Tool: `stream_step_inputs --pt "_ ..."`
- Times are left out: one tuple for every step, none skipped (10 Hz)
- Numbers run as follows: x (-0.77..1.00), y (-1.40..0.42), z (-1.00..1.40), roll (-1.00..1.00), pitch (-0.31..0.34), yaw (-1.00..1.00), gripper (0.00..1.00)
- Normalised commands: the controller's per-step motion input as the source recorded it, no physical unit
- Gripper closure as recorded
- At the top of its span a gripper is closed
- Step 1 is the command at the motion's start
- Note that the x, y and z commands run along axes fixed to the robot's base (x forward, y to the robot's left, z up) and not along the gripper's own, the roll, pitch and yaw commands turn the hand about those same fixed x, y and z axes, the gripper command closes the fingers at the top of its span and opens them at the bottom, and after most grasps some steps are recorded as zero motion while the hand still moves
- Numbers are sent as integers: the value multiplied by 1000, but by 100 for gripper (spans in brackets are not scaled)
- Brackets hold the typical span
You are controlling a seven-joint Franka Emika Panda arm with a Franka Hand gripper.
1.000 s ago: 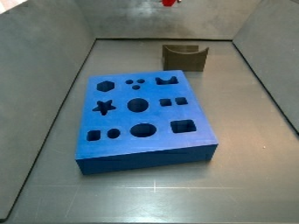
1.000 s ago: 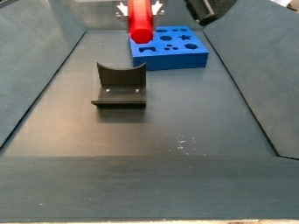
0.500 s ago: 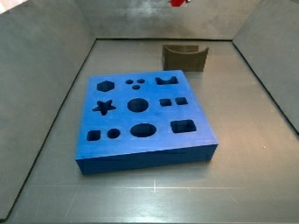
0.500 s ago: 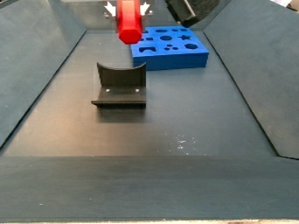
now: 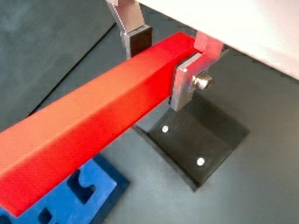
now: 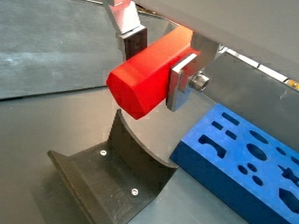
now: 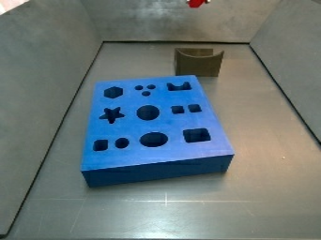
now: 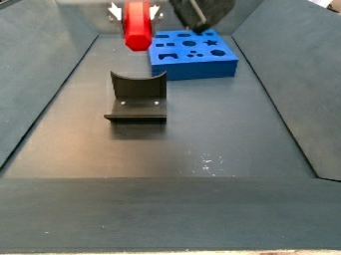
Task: Pick up the hexagon object. Move up. Place the hexagon object on the fixture. Regrasp the hexagon object. Move to above the board. Insert the hexagon object.
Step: Place the hexagon object on the fixture, then regrasp the hexagon object.
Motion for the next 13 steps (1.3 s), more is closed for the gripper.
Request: stream_step_inputs --pt "150 76 -1000 -1000 31 -159 100" --pt "155 90 -1000 -1000 44 -167 100" --pt "166 93 -1000 -1000 57 -165 100" --pt "182 101 -1000 -1000 58 -171 100" --pt "187 107 -1000 -1000 59 -180 100" --pt "197 115 -1000 -856 44 -169 100" --pt "207 122 -1000 -700 32 -156 100" --pt "212 126 -962 -491 27 -134 100" --pt "183 112 -788 -336 26 -121 100" --pt "149 77 -601 -234 29 -108 100" --pt "116 63 -409 -191 14 -100 100" --pt "0 0 0 0 0 0 0" --pt "0 0 1000 -11 -57 -8 0"
